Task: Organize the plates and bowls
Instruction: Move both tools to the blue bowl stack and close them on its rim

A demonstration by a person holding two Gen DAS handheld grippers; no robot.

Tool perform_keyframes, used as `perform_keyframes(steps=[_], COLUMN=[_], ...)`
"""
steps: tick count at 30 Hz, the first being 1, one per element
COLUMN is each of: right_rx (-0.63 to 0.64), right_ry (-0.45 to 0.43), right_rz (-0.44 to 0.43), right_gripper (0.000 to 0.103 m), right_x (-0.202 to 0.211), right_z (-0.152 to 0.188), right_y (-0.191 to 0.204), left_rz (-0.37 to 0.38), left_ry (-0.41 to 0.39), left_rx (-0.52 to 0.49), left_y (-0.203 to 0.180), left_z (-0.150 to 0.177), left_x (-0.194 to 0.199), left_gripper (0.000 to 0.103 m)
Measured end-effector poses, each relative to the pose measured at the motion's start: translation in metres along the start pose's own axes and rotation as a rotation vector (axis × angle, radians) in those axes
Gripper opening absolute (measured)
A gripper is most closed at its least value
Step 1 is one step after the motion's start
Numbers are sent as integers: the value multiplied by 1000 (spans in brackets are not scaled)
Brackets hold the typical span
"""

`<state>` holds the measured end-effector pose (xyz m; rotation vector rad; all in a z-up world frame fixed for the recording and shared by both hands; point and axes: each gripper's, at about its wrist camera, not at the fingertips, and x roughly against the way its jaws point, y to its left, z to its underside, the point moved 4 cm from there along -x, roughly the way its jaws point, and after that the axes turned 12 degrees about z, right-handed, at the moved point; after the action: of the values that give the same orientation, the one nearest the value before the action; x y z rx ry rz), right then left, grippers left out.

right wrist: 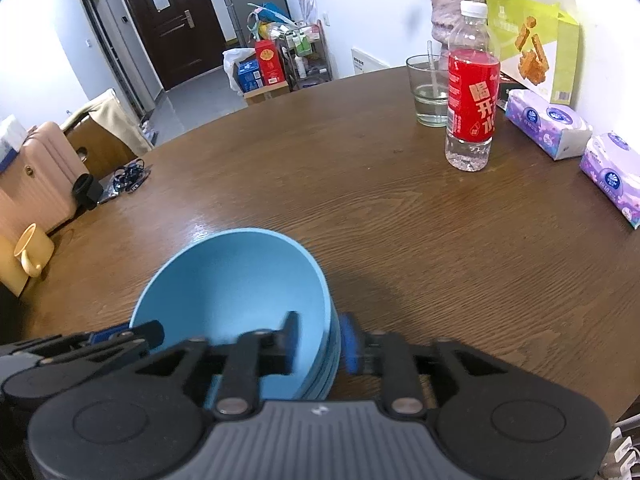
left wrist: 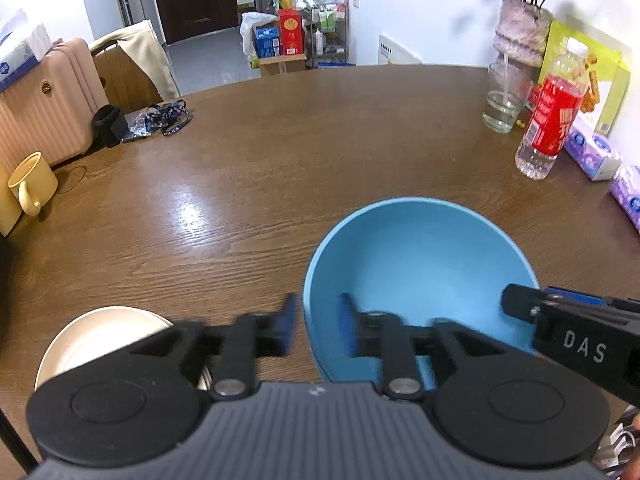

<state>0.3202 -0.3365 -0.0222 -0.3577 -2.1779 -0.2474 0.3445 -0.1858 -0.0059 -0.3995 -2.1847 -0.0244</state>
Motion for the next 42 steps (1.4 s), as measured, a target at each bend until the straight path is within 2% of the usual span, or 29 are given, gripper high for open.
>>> perform_keyframes(steps=[1, 2, 4, 10, 16, 25, 34, 42], right_rx=[2, 5, 9, 9, 30, 66, 102, 165], right_ry=[-8, -17, -28, -57, -94, -124, -123, -74], right_rz=[-2, -4, -10, -52, -70, -82, -92, -97], right_gripper=[45, 47, 61, 86, 89, 92, 92, 92], right_x=[2, 4, 8, 19, 30, 32, 23, -10], right_z=[0, 0, 1, 10, 24, 35, 23, 3], right_y=[-1, -2, -5, -16, -25, -30, -33, -25], left_rz=[-4, -12, -21, -38, -14, -8, -19, -22], left_ry=[-18, -35, -61, -119, -153, -167, -169, -143], left_rx=[1, 0, 8, 43, 88, 226, 314, 374], left_y=[0, 0, 2, 9, 13, 22, 22, 19], left_z=[0, 1, 2, 13, 26, 49, 54, 47], left_x=[4, 8, 16, 35, 51, 63, 65, 48], left_gripper=[61, 66, 82, 102, 103, 103, 103, 103])
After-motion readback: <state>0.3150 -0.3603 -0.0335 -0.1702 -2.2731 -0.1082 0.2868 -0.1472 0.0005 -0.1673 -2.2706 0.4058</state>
